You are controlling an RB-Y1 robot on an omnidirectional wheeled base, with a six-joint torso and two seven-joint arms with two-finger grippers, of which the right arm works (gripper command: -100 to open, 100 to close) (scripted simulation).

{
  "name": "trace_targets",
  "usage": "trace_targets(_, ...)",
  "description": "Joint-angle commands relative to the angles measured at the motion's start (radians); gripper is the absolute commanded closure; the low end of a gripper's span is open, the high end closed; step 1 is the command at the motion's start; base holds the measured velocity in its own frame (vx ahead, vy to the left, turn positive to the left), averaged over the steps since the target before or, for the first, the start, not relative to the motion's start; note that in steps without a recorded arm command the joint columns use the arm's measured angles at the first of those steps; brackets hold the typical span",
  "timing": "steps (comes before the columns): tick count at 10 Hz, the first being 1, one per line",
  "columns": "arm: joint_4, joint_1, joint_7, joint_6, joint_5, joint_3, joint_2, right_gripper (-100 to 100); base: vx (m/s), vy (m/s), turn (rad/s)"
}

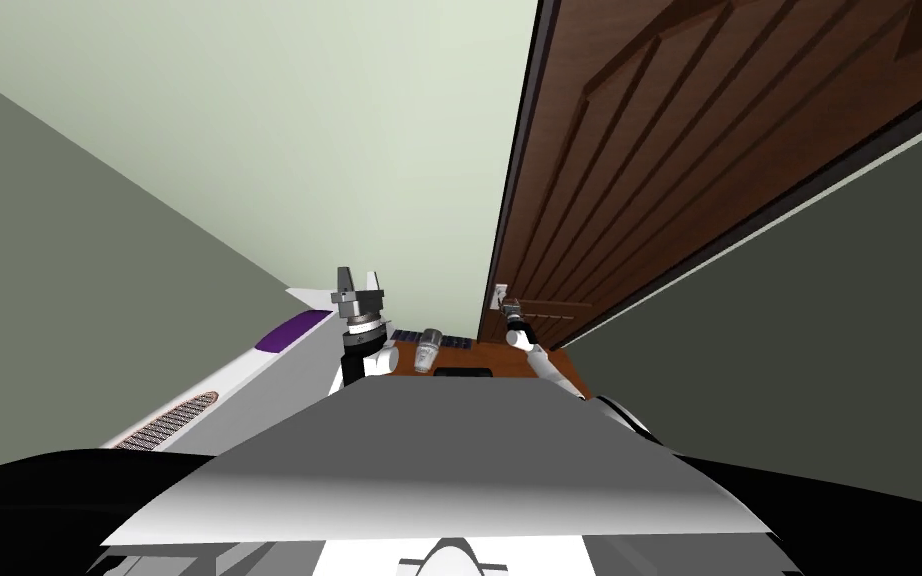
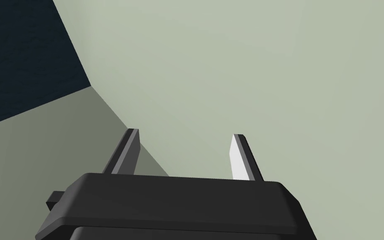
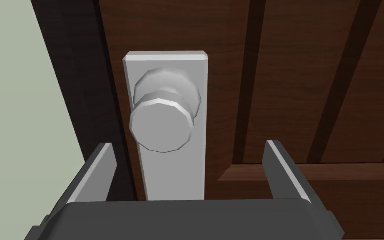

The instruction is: Pull the door open

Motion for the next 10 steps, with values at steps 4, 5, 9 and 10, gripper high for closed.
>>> trace_targets(4, 0.030, -0.014, -0.022, -0.011, -0.002, -0.007, -0.016, -100, 0.174, 0.043, 0.047)
trace_targets(5, 0.030, -0.014, -0.022, -0.011, -0.002, -0.007, -0.016, 100, -0.020, -0.002, -0.018)
trace_targets(9, 0.030, -0.014, -0.022, -0.011, -0.002, -0.007, -0.016, 100, -0.018, -0.008, 0.008)
trace_targets(10, 0.030, -0.014, -0.022, -0.011, -0.002, -0.007, -0.016, 100, 0.000, 0.000, 0.000)
